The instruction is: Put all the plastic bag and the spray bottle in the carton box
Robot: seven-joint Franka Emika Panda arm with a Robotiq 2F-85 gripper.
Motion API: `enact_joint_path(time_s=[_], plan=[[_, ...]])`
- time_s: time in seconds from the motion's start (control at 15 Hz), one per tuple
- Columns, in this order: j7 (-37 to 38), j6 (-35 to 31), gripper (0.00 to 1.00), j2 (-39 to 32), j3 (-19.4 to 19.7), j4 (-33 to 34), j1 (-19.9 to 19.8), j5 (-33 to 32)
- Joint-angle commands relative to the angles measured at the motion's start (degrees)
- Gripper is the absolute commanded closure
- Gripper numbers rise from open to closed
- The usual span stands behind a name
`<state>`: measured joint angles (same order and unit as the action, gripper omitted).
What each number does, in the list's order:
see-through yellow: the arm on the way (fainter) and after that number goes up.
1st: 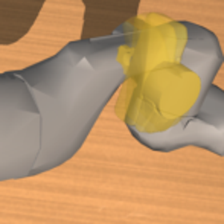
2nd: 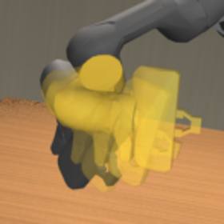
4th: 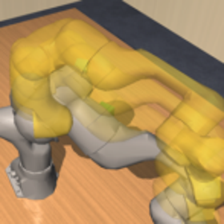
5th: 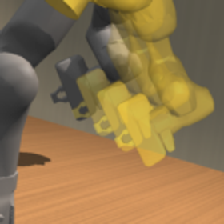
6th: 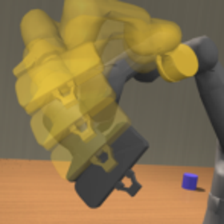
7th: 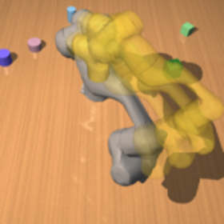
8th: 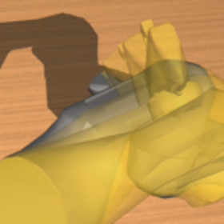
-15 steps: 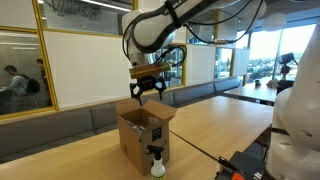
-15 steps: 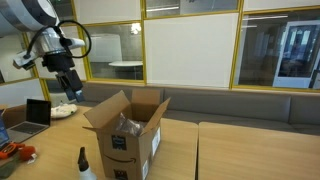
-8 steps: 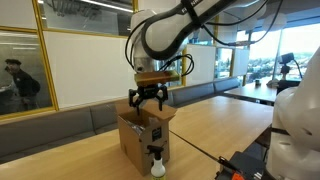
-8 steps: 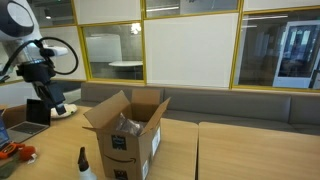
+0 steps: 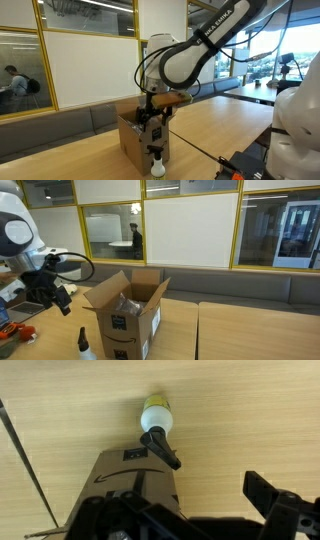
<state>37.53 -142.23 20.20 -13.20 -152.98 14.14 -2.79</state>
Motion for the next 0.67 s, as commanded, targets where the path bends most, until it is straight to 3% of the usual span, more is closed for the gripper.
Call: enact_joint_path(time_s=[0.0,0.6], plan=[[-6.13,-6.46,0.0,-0.78,-0.31,-3.91,-2.21,0.83],[-8.96,-19.33,0.0,-10.61,-2.05,-4.58,-7.61,-4.61]])
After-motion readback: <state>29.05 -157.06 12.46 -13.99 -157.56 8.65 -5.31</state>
